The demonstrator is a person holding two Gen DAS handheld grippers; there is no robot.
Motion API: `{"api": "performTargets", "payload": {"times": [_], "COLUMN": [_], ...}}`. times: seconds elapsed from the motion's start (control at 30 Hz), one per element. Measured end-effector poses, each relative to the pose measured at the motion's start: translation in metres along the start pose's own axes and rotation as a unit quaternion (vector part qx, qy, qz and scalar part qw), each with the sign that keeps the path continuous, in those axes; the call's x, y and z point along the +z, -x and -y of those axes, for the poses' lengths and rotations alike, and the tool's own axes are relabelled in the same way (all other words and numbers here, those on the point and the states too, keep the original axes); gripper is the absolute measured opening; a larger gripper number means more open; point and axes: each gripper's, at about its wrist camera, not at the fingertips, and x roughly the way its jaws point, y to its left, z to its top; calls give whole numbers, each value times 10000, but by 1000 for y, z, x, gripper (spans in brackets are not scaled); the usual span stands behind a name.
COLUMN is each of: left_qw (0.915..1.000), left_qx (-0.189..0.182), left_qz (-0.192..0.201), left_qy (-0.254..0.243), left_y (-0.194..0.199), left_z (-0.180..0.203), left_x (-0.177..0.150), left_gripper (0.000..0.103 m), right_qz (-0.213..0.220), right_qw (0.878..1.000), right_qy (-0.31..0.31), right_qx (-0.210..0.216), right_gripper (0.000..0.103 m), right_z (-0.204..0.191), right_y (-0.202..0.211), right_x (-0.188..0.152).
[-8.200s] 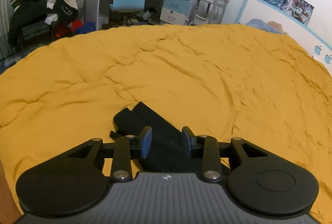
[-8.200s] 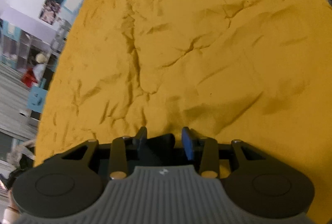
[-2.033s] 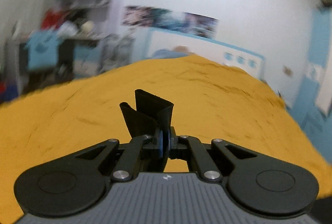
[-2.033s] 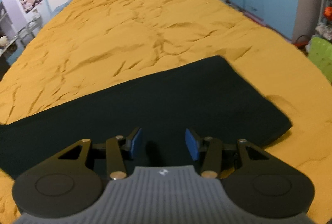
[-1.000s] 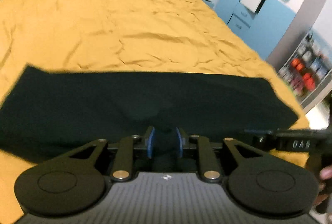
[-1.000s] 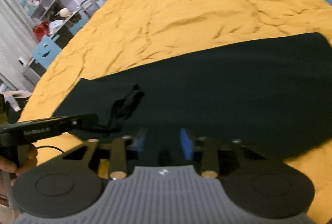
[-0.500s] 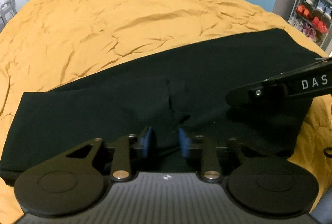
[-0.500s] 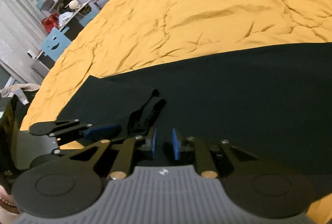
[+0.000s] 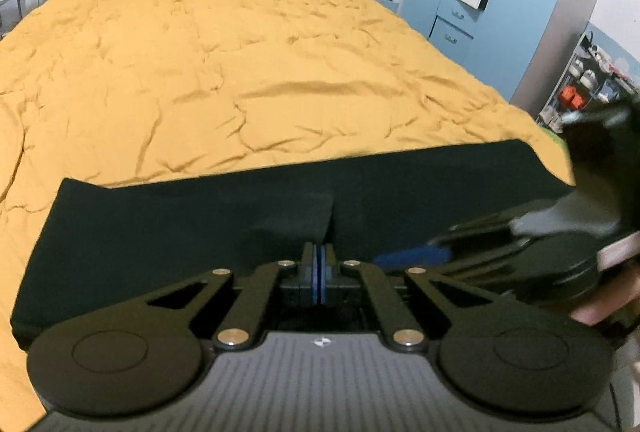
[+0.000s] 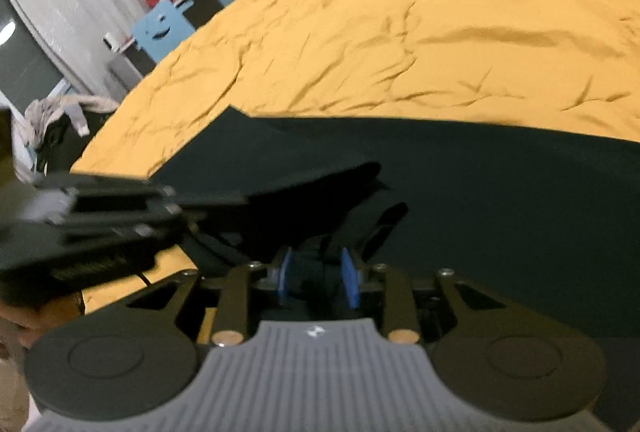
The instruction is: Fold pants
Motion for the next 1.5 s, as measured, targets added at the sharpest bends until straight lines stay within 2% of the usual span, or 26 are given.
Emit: {"api": "performTargets", "payload": {"times": [0.13,0.2,0.23,0.37,0.43,0.57,0.7,0.87,0.93,1.07,1.23,1.3,1.37,1.43,1.5], "left_qw": [10000,10000,10000,9996,9991,9976,9964,9940,9951,9913,9908,9912,9905,9892,9883], "left_qx": [-11,-54,-67,-127,-189,-211,-230,-106,-161,-216,-296,-356,-577,-772,-873], "left_qz": [6,-9,-28,-123,-217,-459,-635,-683,-602,-918,-1195,-1232,-1244,-1210,-1184], "left_qy": [-27,-16,-29,-237,-296,-477,-508,-846,-772,-923,-570,-323,49,283,409], "left_y": [4,5,5,7,5,-5,-12,-13,-10,-28,-46,-50,-52,-52,-50], "left_z": [-2,-3,-3,1,3,10,12,24,24,32,26,19,11,5,1], "left_x": [7,11,14,21,23,20,13,10,12,1,-14,-15,-14,-13,-15], "left_gripper": [1,1,1,1,1,1,1,0,0,0,0,1,8,15,17], "right_qz": [-189,-138,-135,-5,-137,-523,-319,-142,-108,-146,-119,-71,10,48,50], "right_qw": [9997,9995,9993,9996,9994,9983,9987,9993,9992,9989,9987,9985,9979,9964,9931], "right_qy": [-170,-282,-332,-175,-87,13,-233,-335,-384,-450,-487,-536,-645,-843,-1160], "right_qx": [-41,31,95,206,312,244,319,63,72,-6,-52,-75,-71,-11,143], "right_gripper": [24,2,0,0,0,0,0,3,3,3,4,10,27,31,33], "right_z": [4,6,7,1,-2,1,4,10,12,14,9,7,8,11,17], "right_y": [-14,-13,-11,4,8,2,14,20,21,20,18,15,15,12,7], "right_x": [-2,-4,-5,-8,-14,-29,-29,-21,-21,-23,-22,-18,-16,-14,-15]}}
